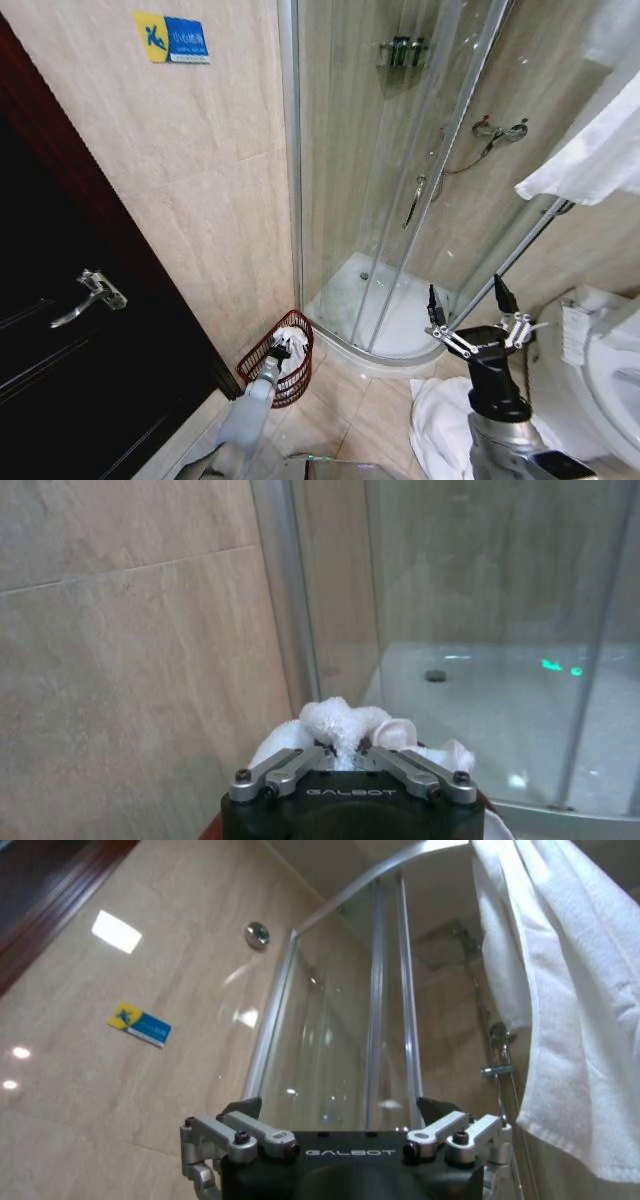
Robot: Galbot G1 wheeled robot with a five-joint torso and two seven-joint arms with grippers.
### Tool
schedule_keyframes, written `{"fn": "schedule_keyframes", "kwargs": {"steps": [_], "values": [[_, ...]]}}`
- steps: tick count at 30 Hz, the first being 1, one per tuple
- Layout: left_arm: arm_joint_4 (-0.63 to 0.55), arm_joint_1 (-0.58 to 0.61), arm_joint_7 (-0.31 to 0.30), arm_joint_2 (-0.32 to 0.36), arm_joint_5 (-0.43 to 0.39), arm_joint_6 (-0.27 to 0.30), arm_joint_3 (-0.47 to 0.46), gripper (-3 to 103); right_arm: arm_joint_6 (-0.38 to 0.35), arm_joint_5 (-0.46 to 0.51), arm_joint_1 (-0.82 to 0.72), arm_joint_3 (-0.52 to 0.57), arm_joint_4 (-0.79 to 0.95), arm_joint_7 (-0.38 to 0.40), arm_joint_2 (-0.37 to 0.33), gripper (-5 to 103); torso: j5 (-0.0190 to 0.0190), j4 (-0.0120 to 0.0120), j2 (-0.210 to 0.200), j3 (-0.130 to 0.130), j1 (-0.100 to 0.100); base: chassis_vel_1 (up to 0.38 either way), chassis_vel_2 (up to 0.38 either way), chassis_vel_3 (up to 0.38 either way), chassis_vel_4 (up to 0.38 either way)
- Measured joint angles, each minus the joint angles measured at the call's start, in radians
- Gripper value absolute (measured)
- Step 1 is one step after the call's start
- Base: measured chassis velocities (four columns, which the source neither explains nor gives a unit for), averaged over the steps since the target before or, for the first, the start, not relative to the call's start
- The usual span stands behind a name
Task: Discard the used towel into the hamper.
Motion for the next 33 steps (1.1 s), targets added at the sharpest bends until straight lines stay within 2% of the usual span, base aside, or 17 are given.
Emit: {"fn": "schedule_keyframes", "kwargs": {"steps": [7, 8, 10, 14, 15, 16, 19, 20, 22, 23, 25, 27, 28, 29, 31, 32, 33], "values": [[0.052, -0.053, -0.060, -0.007, 0.054, 0.017, 0.005, 6, 0.000, -0.010, 0.002, 0.008, -0.005, 0.010, 0.000, 100, 0.0000, 0.0000, 0.000, 0.000, 0.000, -0.093, 0.084, 0.084, -0.080], [0.061, -0.063, -0.079, -0.011, 0.067, 0.028, 0.005, 3, 0.003, -0.009, 0.004, 0.008, -0.006, 0.014, 0.000, 100, 0.0000, -0.0002, 0.000, 0.000, 0.000, -0.062, 0.081, 0.083, -0.091], [0.062, -0.067, -0.081, -0.011, 0.079, 0.034, 0.006, 7, 0.005, -0.005, 0.006, 0.007, -0.006, 0.019, -0.001, 100, -0.0001, -0.0003, 0.000, 0.000, 0.000, -0.058, 0.078, 0.083, -0.089], [0.036, -0.042, -0.060, 0.001, 0.122, 0.057, 0.005, 28, 0.003, 0.016, 0.021, 0.032, -0.017, 0.029, -0.016, 100, 0.0001, 0.0001, 0.000, 0.000, 0.001, -0.052, 0.064, 0.057, -0.057], [0.036, -0.042, -0.060, 0.001, 0.122, 0.057, 0.005, 28, 0.003, 0.016, 0.021, 0.032, -0.017, 0.029, -0.016, 100, 0.0001, 0.0001, 0.000, 0.000, 0.001, -0.040, 0.050, 0.044, -0.031], [0.032, -0.031, -0.053, 0.004, 0.125, 0.068, 0.003, 33, 0.000, 0.023, 0.024, 0.039, -0.018, 0.032, -0.021, 100, 0.0000, 0.0002, 0.000, 0.000, 0.000, 0.000, 0.000, 0.000, 0.000], [-0.021, 0.012, -0.030, 0.014, 0.086, 0.158, 0.009, 44, 0.001, 0.025, 0.019, 0.030, -0.018, 0.015, -0.013, 100, 0.0001, 0.0000, 0.000, 0.000, 0.000, 0.000, 0.000, 0.000, 0.000], [-0.021, 0.012, -0.030, 0.014, 0.086, 0.158, 0.009, 44, 0.001, 0.025, 0.019, 0.030, -0.018, 0.015, -0.013, 100, 0.0001, 0.0000, 0.000, 0.000, 0.000, 0.000, 0.000, 0.000, 0.000], [-0.051, 0.038, -0.005, 0.024, 0.036, 0.215, 0.023, 55, 0.010, 0.020, 0.011, 0.020, -0.018, -0.012, -0.004, 100, -0.0002, 0.0000, 0.000, 0.000, 0.000, 0.000, 0.000, 0.000, 0.000], [-0.062, 0.051, 0.017, 0.030, 0.032, 0.229, 0.023, 60, 0.013, 0.018, 0.007, 0.018, -0.018, -0.023, -0.002, 100, -0.0002, 0.0000, 0.000, 0.000, 0.000, 0.000, 0.000, 0.000, 0.000], [-0.071, 0.059, 0.029, 0.034, 0.034, 0.237, 0.023, 60, 0.015, 0.017, 0.006, 0.017, -0.018, -0.028, -0.001, 100, -0.0002, 0.0000, 0.000, 0.000, 0.000, 0.000, 0.000, 0.000, 0.000], [-0.106, 0.081, 0.051, 0.045, 0.036, 0.266, 0.022, 71, 0.016, 0.017, 0.007, 0.019, -0.018, -0.030, -0.001, 100, -0.0002, -0.0001, 0.000, 0.000, 0.000, 0.000, 0.000, 0.000, 0.000], [-0.106, 0.081, 0.051, 0.045, 0.036, 0.266, 0.022, 71, 0.016, 0.017, 0.007, 0.019, -0.018, -0.030, -0.001, 100, -0.0002, -0.0001, 0.000, 0.000, 0.000, 0.000, 0.000, 0.000, 0.000], [-0.132, 0.095, 0.063, 0.055, -0.027, 0.288, 0.030, 76, 0.017, 0.017, 0.008, 0.019, -0.018, -0.030, -0.001, 100, -0.0002, -0.0001, 0.000, 0.000, 0.000, 0.000, 0.000, 0.000, 0.000], [-0.194, 0.124, 0.065, 0.071, -0.232, 0.368, 0.061, 87, 0.018, 0.016, 0.007, 0.017, -0.016, -0.031, -0.001, 100, -0.0001, 0.0001, 0.000, 0.000, 0.000, 0.000, 0.000, 0.000, 0.000], [-0.194, 0.124, 0.065, 0.071, -0.232, 0.368, 0.061, 87, 0.018, 0.016, 0.007, 0.017, -0.016, -0.031, -0.001, 100, -0.0001, 0.0001, 0.000, 0.000, 0.000, 0.000, 0.000, 0.000, 0.000], [-0.216, 0.134, 0.069, 0.076, -0.290, 0.392, 0.065, 92, 0.018, 0.016, 0.007, 0.015, -0.015, -0.032, -0.001, 100, -0.0002, -0.0001, 0.000, 0.000, 0.000, 0.000, 0.000, 0.000, 0.000]]}}
